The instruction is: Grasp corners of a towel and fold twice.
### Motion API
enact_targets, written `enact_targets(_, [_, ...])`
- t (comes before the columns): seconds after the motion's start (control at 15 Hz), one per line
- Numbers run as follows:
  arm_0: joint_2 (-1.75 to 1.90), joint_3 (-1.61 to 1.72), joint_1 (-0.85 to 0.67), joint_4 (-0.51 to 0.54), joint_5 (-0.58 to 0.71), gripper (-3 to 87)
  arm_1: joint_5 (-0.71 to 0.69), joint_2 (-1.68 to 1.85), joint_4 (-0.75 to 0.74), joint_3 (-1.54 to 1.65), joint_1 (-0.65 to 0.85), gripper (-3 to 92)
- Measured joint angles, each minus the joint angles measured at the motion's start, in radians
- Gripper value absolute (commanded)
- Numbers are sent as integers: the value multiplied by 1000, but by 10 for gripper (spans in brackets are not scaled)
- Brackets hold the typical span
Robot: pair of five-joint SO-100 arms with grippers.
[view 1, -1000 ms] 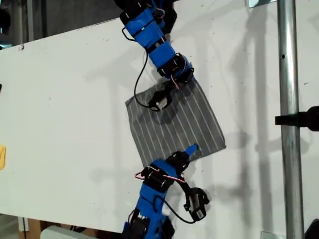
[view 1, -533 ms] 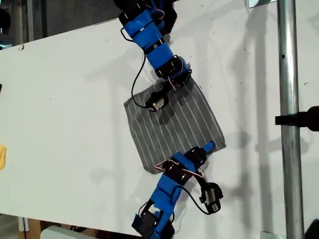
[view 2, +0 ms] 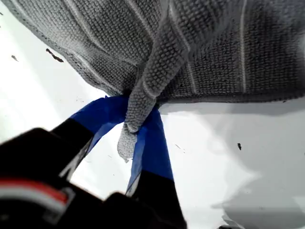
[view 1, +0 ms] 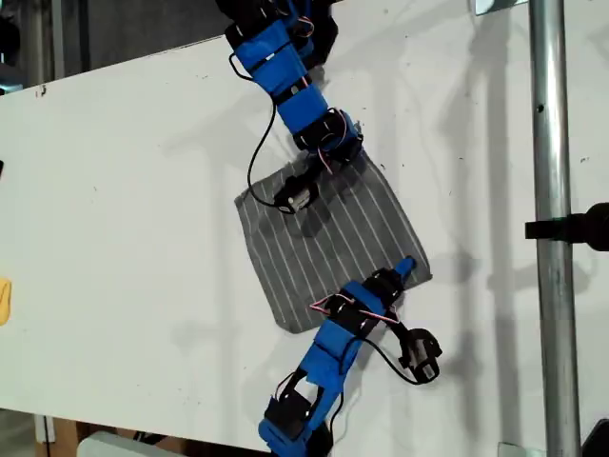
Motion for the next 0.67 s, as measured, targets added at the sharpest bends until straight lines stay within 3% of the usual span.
enact_targets(0.27, [2, 5, 32, 118, -94, 320, 0, -29, -2, -84, 0, -2])
enact_targets(0.67, [46, 77, 101, 195, -127, 308, -37, -291, 69, -466, 3, -2])
